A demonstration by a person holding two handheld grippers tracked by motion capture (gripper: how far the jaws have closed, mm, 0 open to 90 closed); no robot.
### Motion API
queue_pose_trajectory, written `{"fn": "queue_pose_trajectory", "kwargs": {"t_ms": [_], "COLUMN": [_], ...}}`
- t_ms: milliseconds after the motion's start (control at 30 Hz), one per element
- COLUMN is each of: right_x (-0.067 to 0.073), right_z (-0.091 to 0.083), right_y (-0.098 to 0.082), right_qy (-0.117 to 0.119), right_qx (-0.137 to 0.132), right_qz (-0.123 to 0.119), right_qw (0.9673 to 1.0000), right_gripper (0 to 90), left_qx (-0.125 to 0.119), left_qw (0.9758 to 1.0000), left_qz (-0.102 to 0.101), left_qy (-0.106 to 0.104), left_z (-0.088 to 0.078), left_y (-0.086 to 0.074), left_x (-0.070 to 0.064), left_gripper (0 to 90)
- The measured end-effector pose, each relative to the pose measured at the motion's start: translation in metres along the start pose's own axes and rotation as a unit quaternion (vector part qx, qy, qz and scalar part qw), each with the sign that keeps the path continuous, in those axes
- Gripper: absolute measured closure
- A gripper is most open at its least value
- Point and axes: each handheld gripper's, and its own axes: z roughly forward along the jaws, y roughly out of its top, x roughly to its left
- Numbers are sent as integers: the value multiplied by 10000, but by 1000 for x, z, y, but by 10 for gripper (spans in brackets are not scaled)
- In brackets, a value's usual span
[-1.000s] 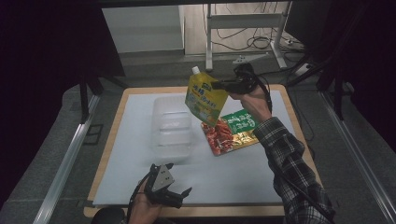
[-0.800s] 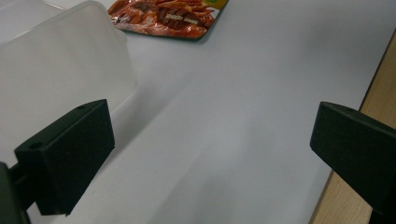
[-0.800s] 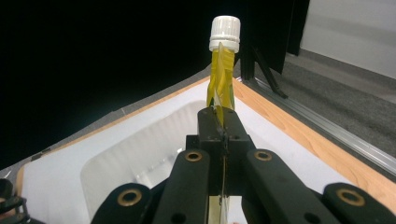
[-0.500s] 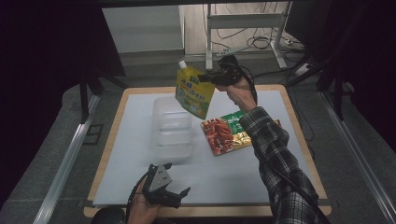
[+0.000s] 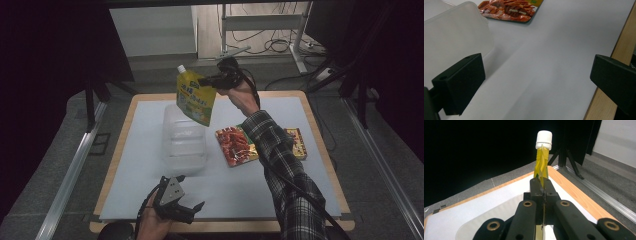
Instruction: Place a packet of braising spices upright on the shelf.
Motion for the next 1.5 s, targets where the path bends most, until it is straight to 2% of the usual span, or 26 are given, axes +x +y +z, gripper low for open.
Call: {"fn": "queue_pose_trajectory", "kwargs": {"t_ms": [333,800,867,1000,1100,1233,1333,1367,1500], "right_x": [-2,0,0,1,-1,-3,1,2,4], "right_z": [23,57,60,66,69,67,66,66,61], "right_y": [1,-16,-18,-22,-28,-30,-29,-29,-29], "right_qy": [39,80,124,105,38,58,-19,-39,-282], "right_qx": [31,424,336,448,479,423,429,446,501], "right_qz": [9,31,93,86,171,269,160,189,32], "right_qw": [10000,9991,9993,9989,9987,9987,9989,9988,9983], "right_gripper": [888,885,884,884,884,873,802,771,600], "left_qx": [-6,48,54,69,89,116,116,115,108], "left_qw": [10000,9999,9999,9999,9999,9998,9999,9999,9999], "left_qz": [-1,23,28,27,45,50,56,53,58], "left_qy": [-52,-103,-106,-115,-124,-125,-114,-114,-93], "left_z": [0,2,2,3,3,4,4,4,4], "left_y": [0,0,0,0,0,0,0,0,0], "left_x": [-1,-2,-2,-3,-3,-4,-4,-4,-4], "left_gripper": [0,0,0,0,0,0,0,0,0]}}
